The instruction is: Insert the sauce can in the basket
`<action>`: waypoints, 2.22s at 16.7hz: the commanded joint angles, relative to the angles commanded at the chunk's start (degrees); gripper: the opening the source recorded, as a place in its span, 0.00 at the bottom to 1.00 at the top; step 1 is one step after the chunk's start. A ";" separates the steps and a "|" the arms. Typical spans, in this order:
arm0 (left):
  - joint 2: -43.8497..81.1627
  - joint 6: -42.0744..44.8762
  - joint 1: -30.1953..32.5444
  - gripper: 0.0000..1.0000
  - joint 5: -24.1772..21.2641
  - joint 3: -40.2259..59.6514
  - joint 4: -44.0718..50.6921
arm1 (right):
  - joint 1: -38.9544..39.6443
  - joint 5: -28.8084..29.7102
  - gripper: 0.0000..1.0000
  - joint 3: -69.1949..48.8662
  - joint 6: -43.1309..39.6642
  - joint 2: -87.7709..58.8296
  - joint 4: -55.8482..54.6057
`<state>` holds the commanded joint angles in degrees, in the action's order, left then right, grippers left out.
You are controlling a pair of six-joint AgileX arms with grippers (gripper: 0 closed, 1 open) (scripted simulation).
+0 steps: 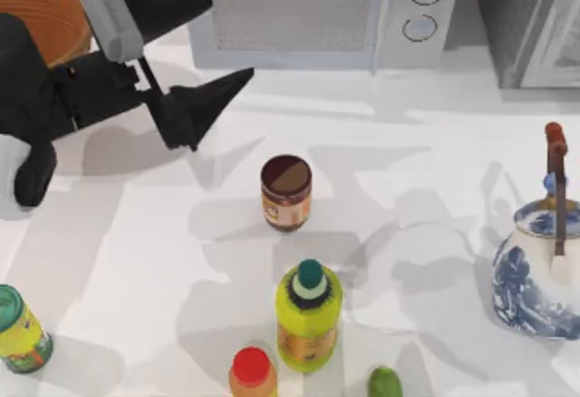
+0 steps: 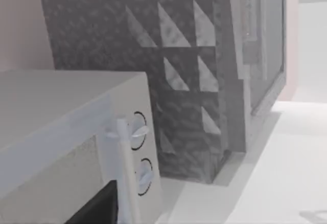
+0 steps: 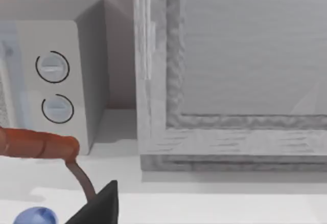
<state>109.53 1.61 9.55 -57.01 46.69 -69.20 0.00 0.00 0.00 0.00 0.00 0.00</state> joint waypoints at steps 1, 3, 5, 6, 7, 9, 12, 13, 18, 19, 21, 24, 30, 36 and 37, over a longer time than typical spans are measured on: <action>5.19 0.06 0.25 1.00 -2.75 1.52 -3.33 | 0.00 0.00 1.00 0.00 0.00 0.00 0.00; 14.63 0.18 0.58 1.00 -7.78 3.88 -9.44 | 0.00 0.00 1.00 0.00 0.00 0.00 0.00; 22.61 0.28 0.64 1.00 -12.11 5.21 -14.71 | 0.00 0.00 1.00 0.00 0.00 0.00 0.00; 25.84 0.33 0.53 1.00 -13.92 5.36 -16.92 | 0.00 0.00 1.00 0.00 0.00 0.00 0.00; 28.51 0.37 0.32 1.00 -15.47 5.13 -18.83 | 0.00 0.00 1.00 0.00 0.00 0.00 0.00; 32.23 0.44 -0.30 1.00 -17.79 3.84 -21.67 | 0.00 0.00 1.00 0.00 0.00 0.00 0.00; 33.82 0.48 -0.87 1.00 -18.95 2.34 -23.11 | 0.00 0.00 1.00 0.00 0.00 0.00 0.00; 33.82 0.48 -0.87 1.00 -18.95 2.34 -23.11 | 0.00 0.00 1.00 0.00 0.00 0.00 0.00; 33.65 0.58 -0.51 1.00 -18.71 2.78 -22.33 | 0.00 0.00 1.00 0.00 0.00 0.00 0.00; 33.57 0.68 -0.30 1.00 -18.40 3.36 -21.58 | 0.00 0.00 1.00 0.00 0.00 0.00 0.00; 33.28 0.91 0.60 1.00 -17.27 5.21 -19.53 | 0.00 0.00 1.00 0.00 0.00 0.00 0.00; 33.58 0.85 3.62 1.00 -14.20 8.27 -16.42 | 0.00 0.00 1.00 0.00 0.00 0.00 0.00; 35.34 -0.07 9.15 1.00 -8.85 10.53 -17.30 | 0.00 0.00 1.00 0.00 0.00 0.00 0.00; 35.26 -0.40 9.67 1.00 -8.43 8.55 -19.27 | 0.00 0.00 1.00 0.00 0.00 0.00 0.00; 35.26 -0.40 9.67 1.00 -8.43 8.55 -19.27 | 0.00 0.00 1.00 0.00 0.00 0.00 0.00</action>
<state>144.79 1.21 19.22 -65.44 55.24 -88.47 0.00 0.00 0.00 0.00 0.00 0.00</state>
